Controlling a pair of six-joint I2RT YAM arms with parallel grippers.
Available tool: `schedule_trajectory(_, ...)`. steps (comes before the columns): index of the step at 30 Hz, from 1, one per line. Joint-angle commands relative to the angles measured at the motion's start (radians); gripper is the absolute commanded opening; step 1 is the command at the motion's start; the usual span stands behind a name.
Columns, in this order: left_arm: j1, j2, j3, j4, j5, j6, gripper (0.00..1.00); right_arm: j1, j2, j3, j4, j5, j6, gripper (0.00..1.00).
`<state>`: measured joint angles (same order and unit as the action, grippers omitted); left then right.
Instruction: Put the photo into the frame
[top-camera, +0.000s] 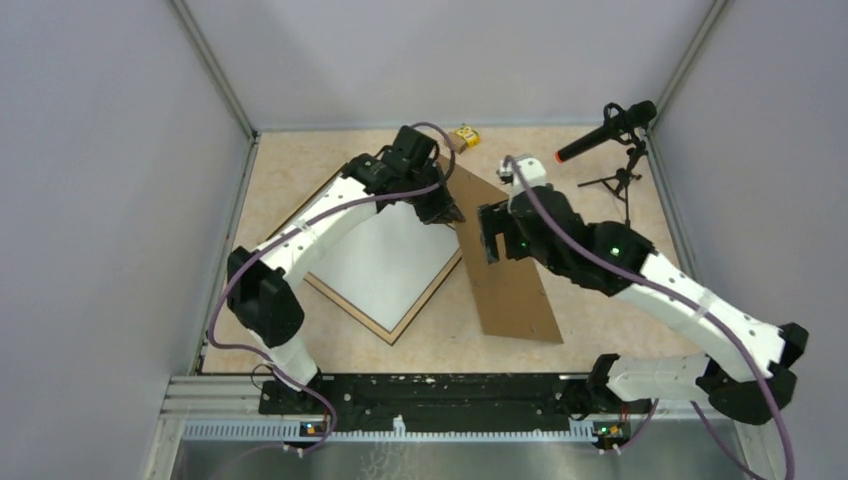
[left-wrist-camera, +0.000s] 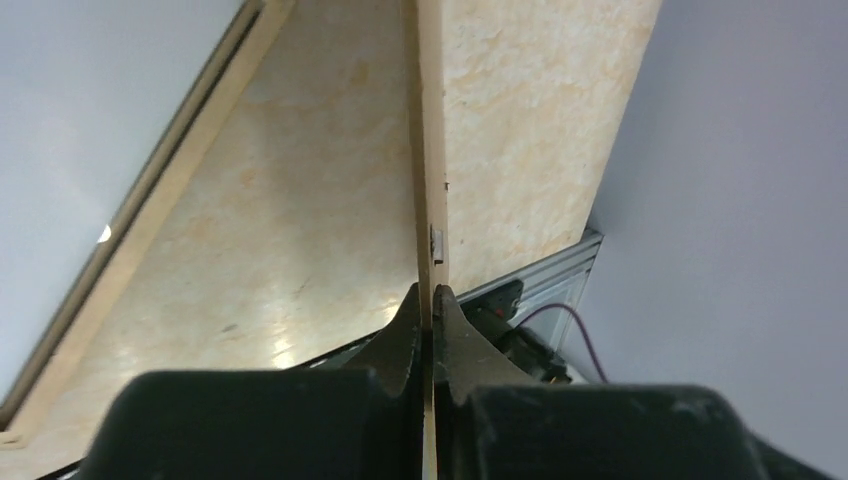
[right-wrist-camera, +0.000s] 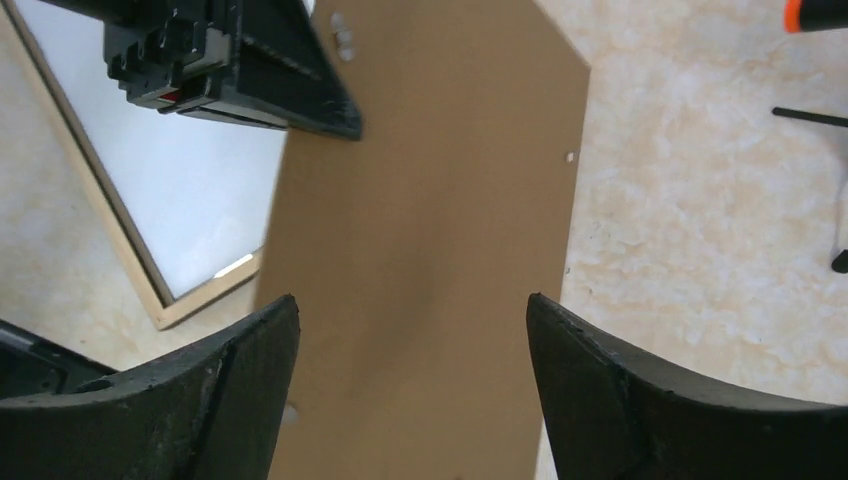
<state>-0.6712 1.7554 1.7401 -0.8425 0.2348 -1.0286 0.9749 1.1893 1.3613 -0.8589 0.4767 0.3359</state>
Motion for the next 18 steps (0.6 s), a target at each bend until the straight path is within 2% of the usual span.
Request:
schedule_trajectory(1,0.127,-0.152,-0.192,0.188,0.194,0.241,0.0,-0.001,-0.179,0.024,0.047,0.003,0.068,0.84)
schedule_trajectory(3,0.213,-0.22,-0.369,0.369,0.383,0.274,0.0,-0.001,-0.246,-0.012,0.099,-0.029,0.079,0.88)
schedule_trajectory(6,0.354,-0.309,-0.577,0.681,0.623,0.239,0.0,-0.002,-0.34,-0.071,0.156,-0.017,0.089,0.95)
schedule_trajectory(10,0.489,-0.342,-0.656,0.819,0.808,0.232,0.0,-0.001,-0.41,-0.128,0.177,0.051,0.096,0.99)
schedule_trajectory(12,0.551,-0.357,-0.67,0.834,0.849,0.233,0.0,-0.002,-0.418,-0.15,0.179,0.069,0.098,0.99)
schedule_trajectory(18,0.662,-0.393,-0.696,0.915,0.844,0.191,0.0,-0.002,-0.372,-0.189,0.188,0.063,0.111,0.99)
